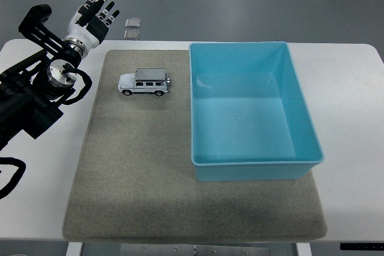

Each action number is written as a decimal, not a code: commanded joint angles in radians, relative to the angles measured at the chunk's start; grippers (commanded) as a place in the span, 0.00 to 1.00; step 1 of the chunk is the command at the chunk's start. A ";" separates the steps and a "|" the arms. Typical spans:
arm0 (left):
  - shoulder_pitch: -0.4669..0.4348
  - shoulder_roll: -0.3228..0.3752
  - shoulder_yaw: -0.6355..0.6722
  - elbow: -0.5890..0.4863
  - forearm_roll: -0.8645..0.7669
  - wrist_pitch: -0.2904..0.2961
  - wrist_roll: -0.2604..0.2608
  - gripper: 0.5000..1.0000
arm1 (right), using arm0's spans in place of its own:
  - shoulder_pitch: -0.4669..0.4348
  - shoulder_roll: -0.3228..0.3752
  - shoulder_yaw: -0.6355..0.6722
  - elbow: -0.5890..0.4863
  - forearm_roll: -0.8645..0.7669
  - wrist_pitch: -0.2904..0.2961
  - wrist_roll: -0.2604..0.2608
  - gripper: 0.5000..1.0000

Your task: Left hand put the white car in the blue box

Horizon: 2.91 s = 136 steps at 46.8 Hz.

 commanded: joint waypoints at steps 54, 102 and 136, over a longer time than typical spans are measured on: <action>-0.089 0.238 0.153 -0.293 0.755 -0.075 0.017 1.00 | 0.000 0.000 0.000 0.000 0.000 0.000 0.000 0.87; -0.132 0.310 0.282 -0.500 1.698 -0.097 0.003 1.00 | 0.000 0.000 0.000 0.000 0.000 0.000 0.000 0.87; -0.126 0.273 0.318 -0.436 1.867 -0.049 0.003 0.86 | 0.000 0.000 0.000 0.000 0.000 0.000 0.000 0.87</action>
